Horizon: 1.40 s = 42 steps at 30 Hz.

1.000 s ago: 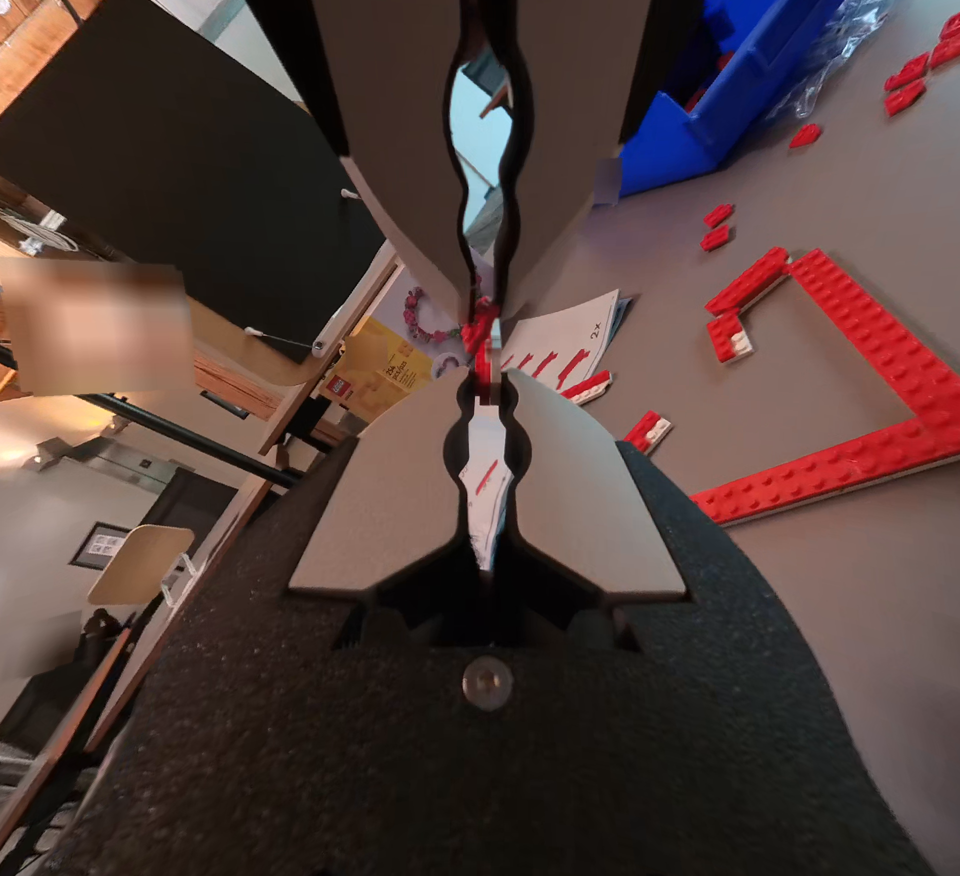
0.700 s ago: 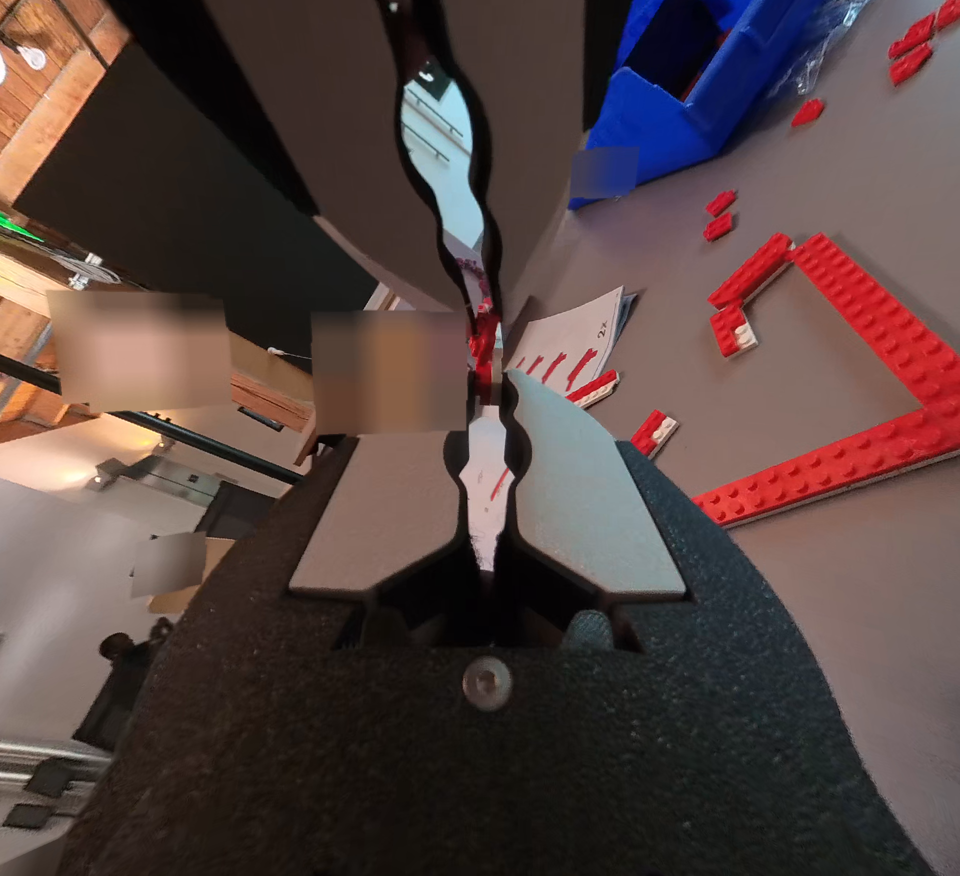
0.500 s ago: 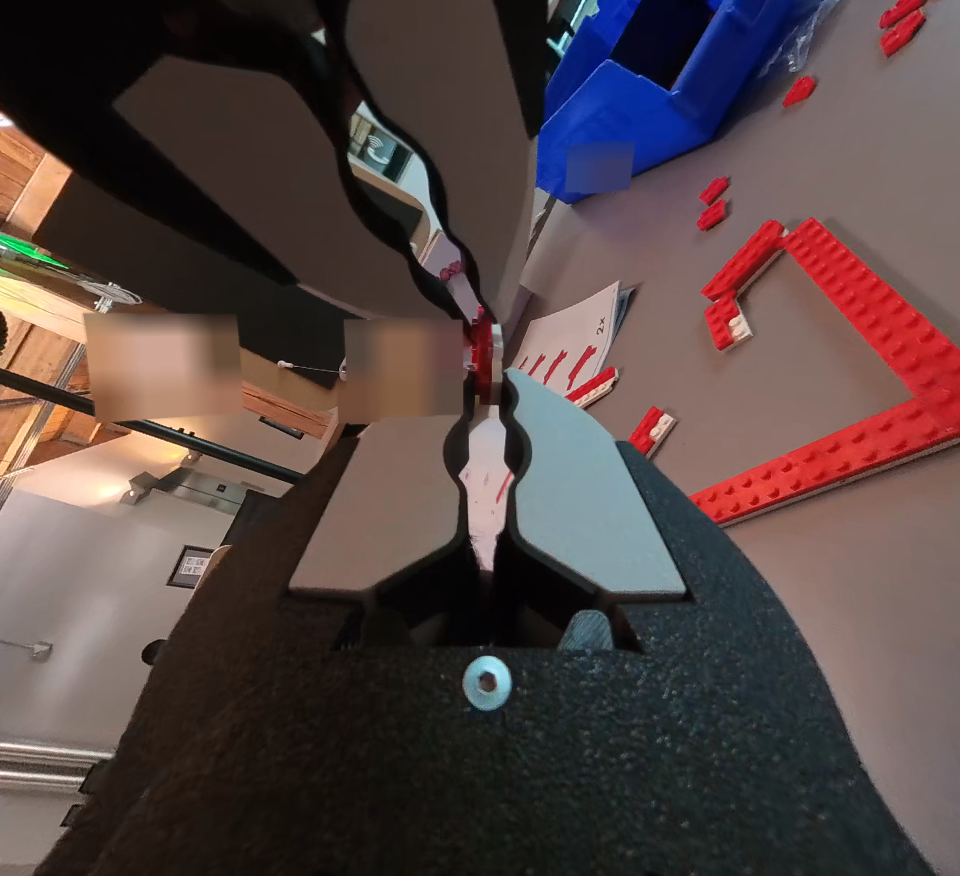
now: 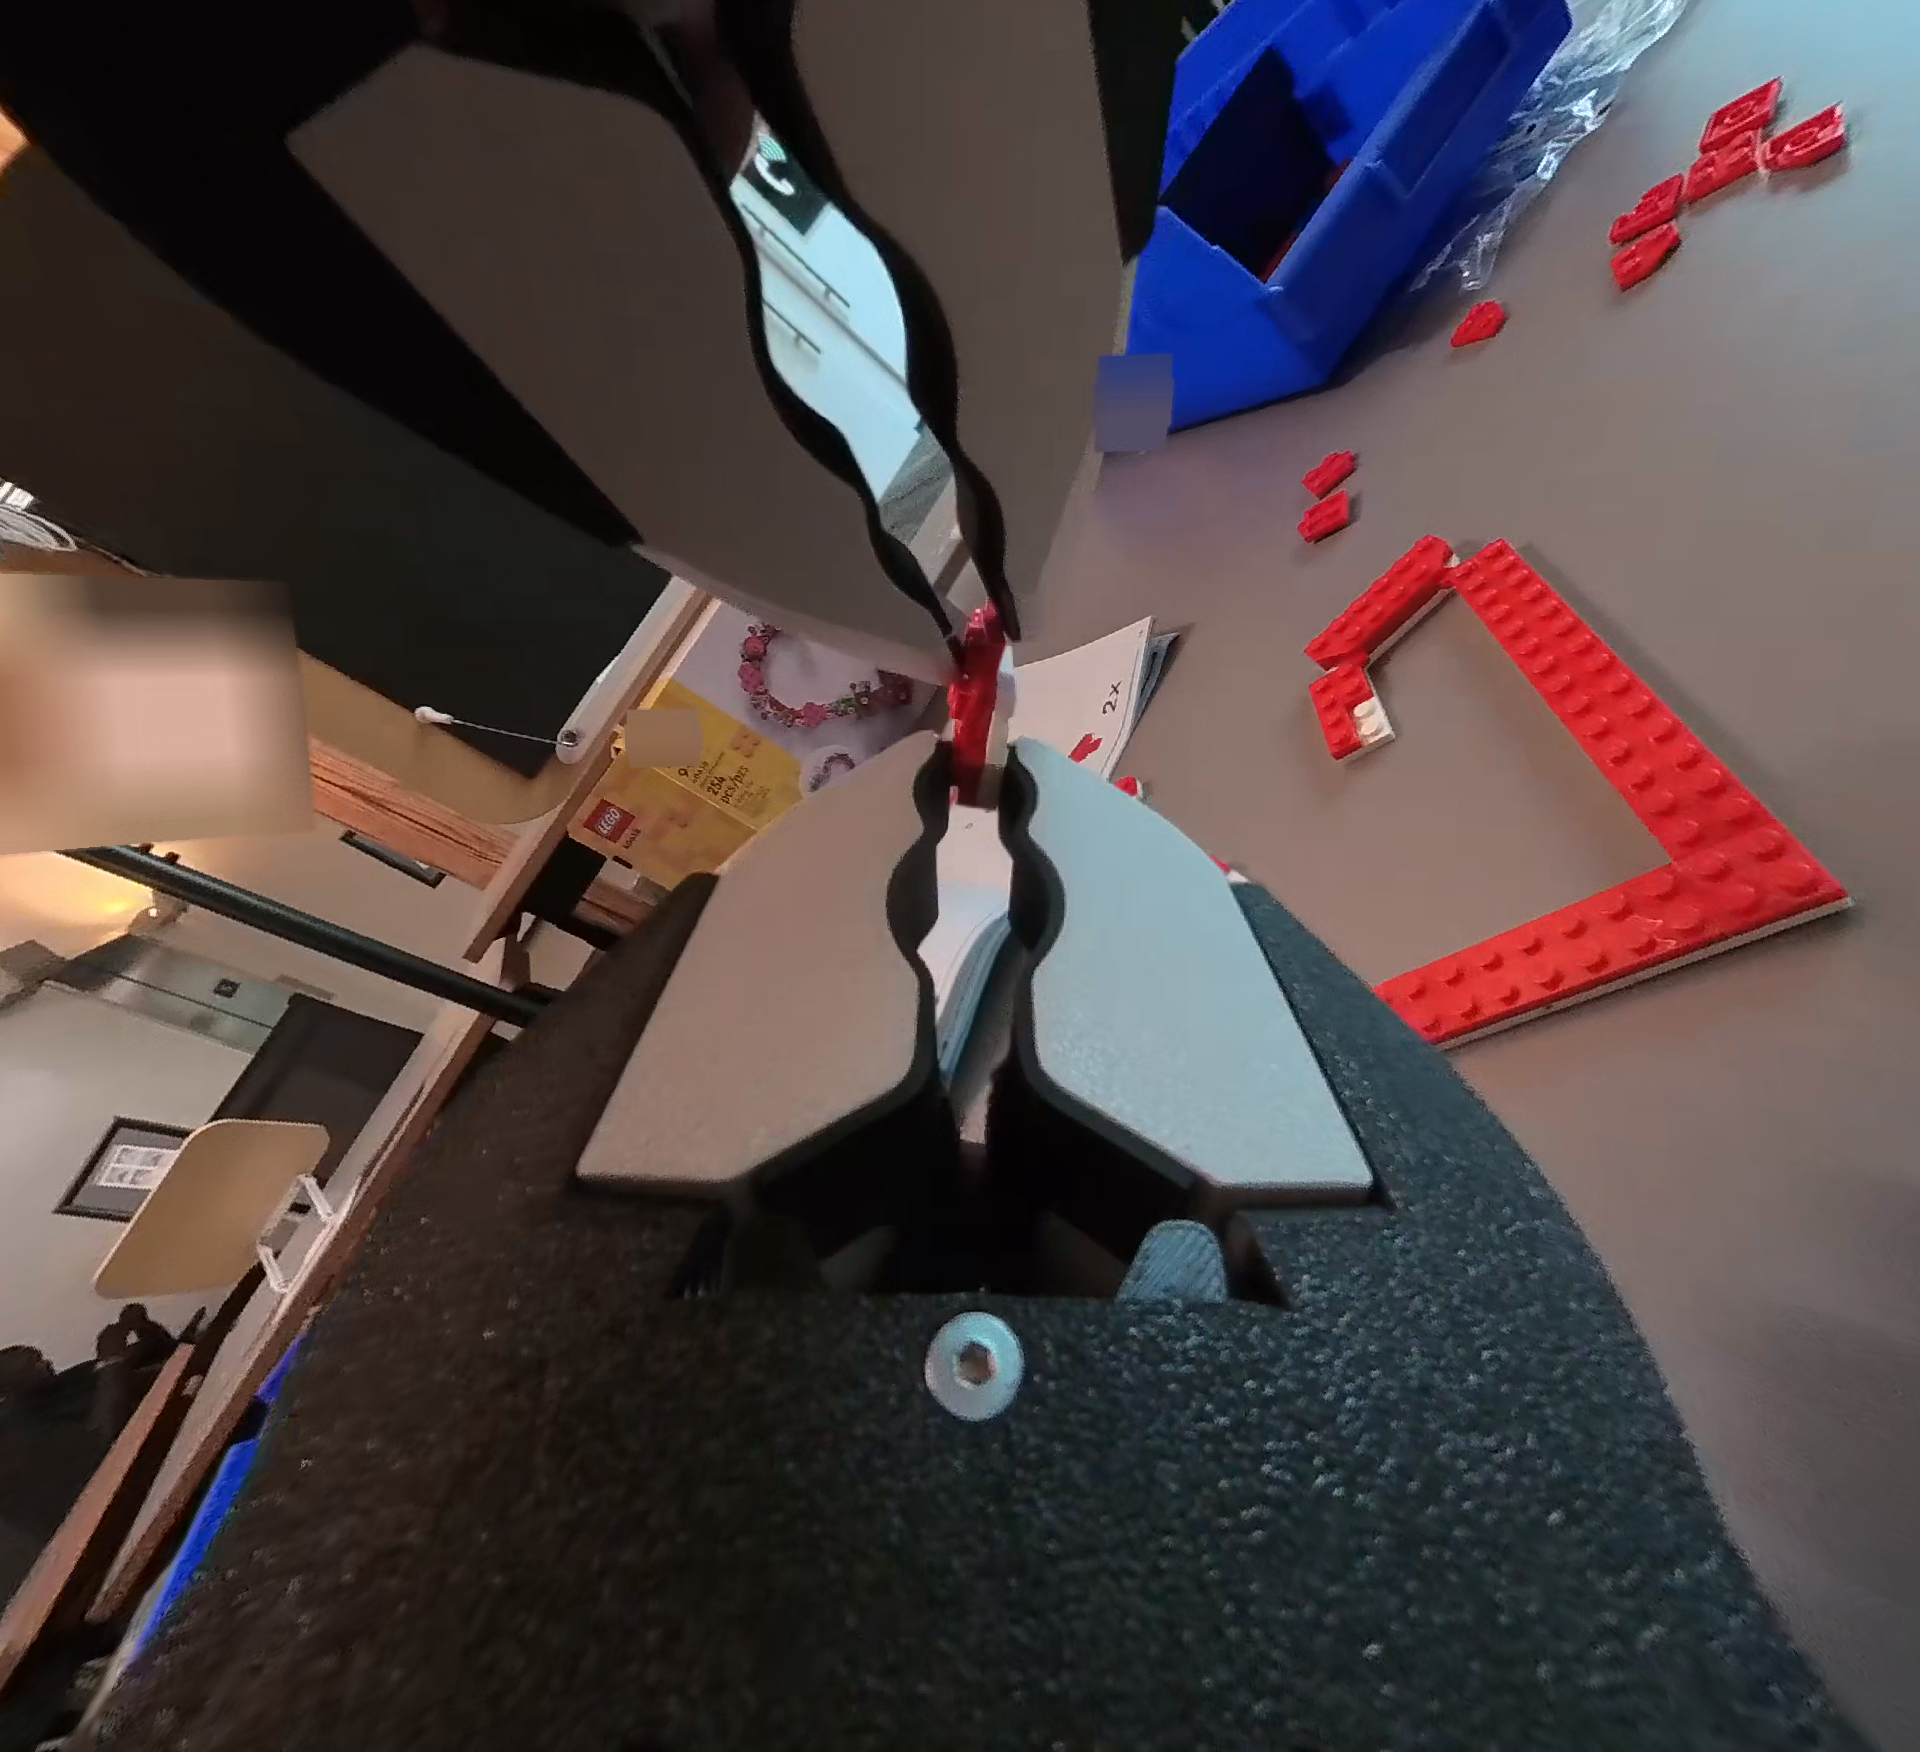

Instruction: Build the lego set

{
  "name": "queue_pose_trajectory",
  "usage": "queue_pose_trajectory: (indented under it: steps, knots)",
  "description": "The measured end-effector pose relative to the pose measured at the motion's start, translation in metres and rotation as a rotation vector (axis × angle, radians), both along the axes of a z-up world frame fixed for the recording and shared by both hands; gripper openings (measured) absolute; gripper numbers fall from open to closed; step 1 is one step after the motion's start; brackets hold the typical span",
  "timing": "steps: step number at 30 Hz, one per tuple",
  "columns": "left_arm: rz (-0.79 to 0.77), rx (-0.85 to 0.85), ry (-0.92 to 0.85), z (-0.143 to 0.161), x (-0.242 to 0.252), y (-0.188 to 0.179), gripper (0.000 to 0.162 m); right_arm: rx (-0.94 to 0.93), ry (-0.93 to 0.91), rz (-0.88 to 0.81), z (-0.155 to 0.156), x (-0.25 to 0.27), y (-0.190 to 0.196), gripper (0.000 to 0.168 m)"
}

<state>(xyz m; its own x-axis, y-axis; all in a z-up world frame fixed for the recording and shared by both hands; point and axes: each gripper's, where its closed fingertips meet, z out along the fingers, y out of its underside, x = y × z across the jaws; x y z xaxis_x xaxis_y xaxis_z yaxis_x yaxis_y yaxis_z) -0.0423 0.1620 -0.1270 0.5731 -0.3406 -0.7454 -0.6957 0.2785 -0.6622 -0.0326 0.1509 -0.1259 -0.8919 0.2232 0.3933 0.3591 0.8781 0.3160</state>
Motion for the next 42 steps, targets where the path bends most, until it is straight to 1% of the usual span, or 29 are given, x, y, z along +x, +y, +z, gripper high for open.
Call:
queue_pose_trajectory:
  steps: [1,5,9,16,24,28,33,42]
  knots:
    - [-0.008,0.004,0.003,0.0005,0.0005,-0.0001,0.008,-0.004,-0.004,0.002,0.0003,0.0004,-0.0003,0.008]
    - [-0.034,0.011,-0.034,0.0022,0.0024,-0.0008,0.009,-0.026,-0.026,-0.005,0.0008,0.0031,-0.0012,0.008]
    - [-0.077,-0.026,-0.104,0.0017,0.0049,-0.0014,0.009,-0.064,-0.045,-0.02,0.0016,0.0041,-0.0014,0.008]
    - [-0.064,-0.001,-0.094,-0.0013,0.004,0.0001,0.008,-0.06,-0.073,0.012,-0.0018,0.0036,0.0002,0.008]
    - [-0.134,-0.068,-0.274,0.0052,0.0021,-0.0036,0.008,-0.105,-0.032,0.003,0.0044,-0.0004,-0.0042,0.008]
    - [-0.123,-0.044,-0.223,0.0031,0.0035,-0.0043,0.007,-0.088,-0.047,0.038,0.0022,0.0014,-0.0049,0.008]
    - [-0.089,0.047,-0.135,0.0046,0.0039,-0.0072,0.007,-0.091,-0.05,0.065,0.0015,0.0029,-0.0082,0.008]
    - [-0.032,0.14,-0.088,0.0086,0.0017,-0.0078,0.008,-0.063,-0.028,0.078,0.0036,0.0024,-0.0091,0.008]
